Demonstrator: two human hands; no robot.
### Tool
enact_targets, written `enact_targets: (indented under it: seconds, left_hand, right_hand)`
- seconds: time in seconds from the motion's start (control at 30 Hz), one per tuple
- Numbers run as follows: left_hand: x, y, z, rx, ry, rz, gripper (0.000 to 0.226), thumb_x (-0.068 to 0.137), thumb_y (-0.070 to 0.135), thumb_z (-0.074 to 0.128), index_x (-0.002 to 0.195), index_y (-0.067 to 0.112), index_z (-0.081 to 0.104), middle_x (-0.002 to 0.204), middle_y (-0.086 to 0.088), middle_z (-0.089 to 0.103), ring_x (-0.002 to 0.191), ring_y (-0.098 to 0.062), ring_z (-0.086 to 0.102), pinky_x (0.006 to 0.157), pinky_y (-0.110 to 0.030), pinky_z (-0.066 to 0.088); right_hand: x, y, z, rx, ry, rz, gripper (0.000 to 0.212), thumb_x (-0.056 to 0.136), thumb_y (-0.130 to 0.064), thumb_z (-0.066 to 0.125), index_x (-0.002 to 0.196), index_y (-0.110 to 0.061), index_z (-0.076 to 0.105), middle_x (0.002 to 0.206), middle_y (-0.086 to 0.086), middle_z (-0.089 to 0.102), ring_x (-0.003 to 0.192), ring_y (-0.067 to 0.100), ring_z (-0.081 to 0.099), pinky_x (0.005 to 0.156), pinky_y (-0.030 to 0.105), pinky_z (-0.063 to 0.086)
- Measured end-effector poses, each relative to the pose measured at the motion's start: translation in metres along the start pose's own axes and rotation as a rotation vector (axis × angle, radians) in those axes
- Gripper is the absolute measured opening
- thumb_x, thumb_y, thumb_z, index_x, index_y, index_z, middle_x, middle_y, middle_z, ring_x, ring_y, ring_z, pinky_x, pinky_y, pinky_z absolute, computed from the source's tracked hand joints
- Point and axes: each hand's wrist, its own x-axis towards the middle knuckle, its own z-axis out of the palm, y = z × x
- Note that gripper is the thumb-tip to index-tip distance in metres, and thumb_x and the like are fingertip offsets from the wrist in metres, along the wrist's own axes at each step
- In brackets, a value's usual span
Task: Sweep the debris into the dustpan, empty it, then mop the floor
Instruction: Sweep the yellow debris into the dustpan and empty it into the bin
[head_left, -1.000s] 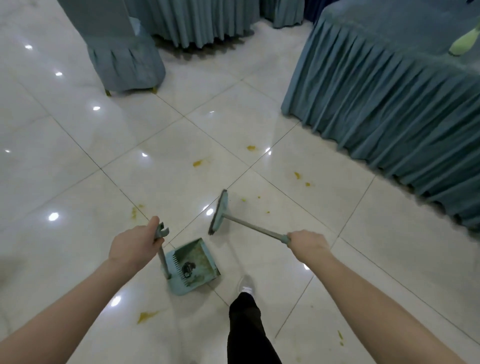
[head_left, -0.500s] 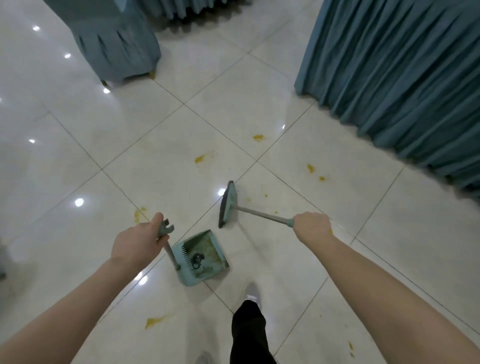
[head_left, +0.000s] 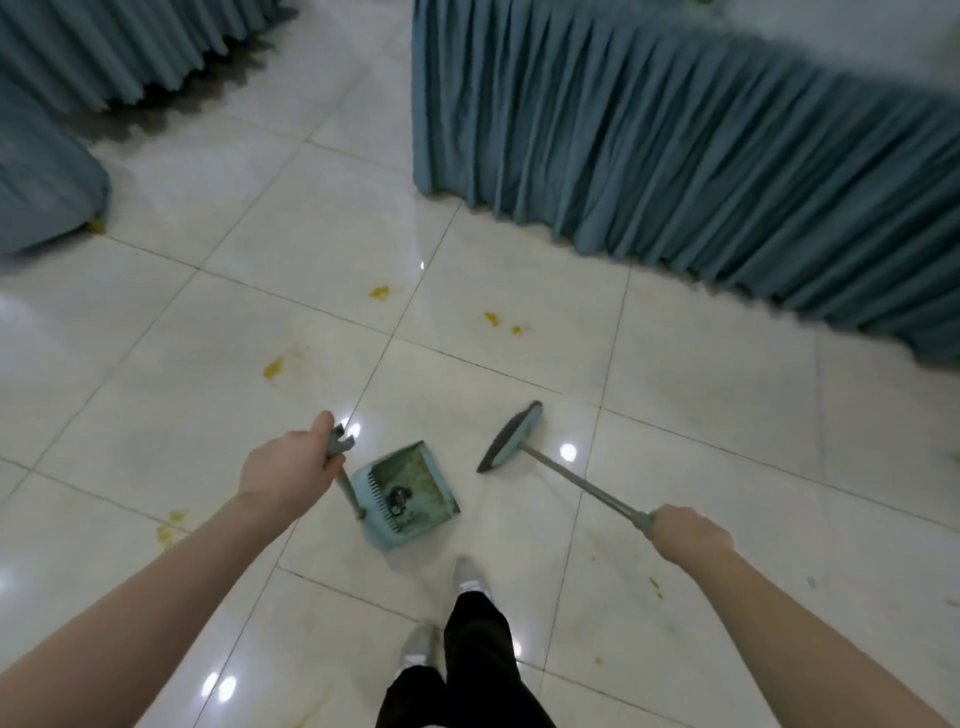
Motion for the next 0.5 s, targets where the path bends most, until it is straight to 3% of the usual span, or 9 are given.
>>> enact_targets:
  seconds: [0.13,0.27,0.33,0.5]
  left_hand:
    - [-0.011,0.008,0.005,0.008,0.017,0.095,0.027,0.094,0.039,0.048,0.107,0.019,0.037,0.091,-0.008,0.066,0.076,-0.033,0.062,0.056,-0.031,0.043]
    - [-0.035,0.011,0.018,-0.006,0.036,0.169,0.027,0.094,0.038,0.049,0.109,0.018,0.039,0.091,-0.010,0.066,0.079,-0.034,0.064,0.059,-0.033,0.045]
    - [-0.047,0.008,0.024,-0.010,0.047,0.196,0.025,0.094,0.037,0.048,0.107,0.018,0.039,0.089,-0.010,0.066,0.077,-0.034,0.064,0.058,-0.033,0.046]
    - [-0.071,-0.003,0.032,-0.018,0.062,0.212,0.025,0.094,0.038,0.049,0.106,0.019,0.039,0.090,-0.009,0.067,0.076,-0.034,0.064,0.058,-0.033,0.046]
  right_hand:
    - [-0.057,0.059,0.053,0.050,-0.012,0.129,0.022,0.101,-0.035,0.042,0.090,-0.021,0.055,0.082,-0.005,0.056,0.076,0.017,0.059,0.071,0.028,0.047]
    - [-0.106,0.093,0.091,-0.046,0.019,0.201,0.023,0.101,-0.032,0.044,0.112,-0.020,0.061,0.080,-0.006,0.047,0.094,0.018,0.064,0.077,0.028,0.048]
    - [-0.125,0.098,0.099,-0.106,0.022,0.212,0.024,0.101,-0.029,0.044,0.116,-0.019,0.061,0.073,-0.008,0.041,0.089,0.017,0.062,0.075,0.027,0.049]
    - [-0.149,0.102,0.112,-0.112,0.052,0.245,0.021,0.100,-0.036,0.046,0.104,-0.024,0.062,0.073,-0.009,0.048,0.088,0.016,0.066,0.070,0.026,0.047]
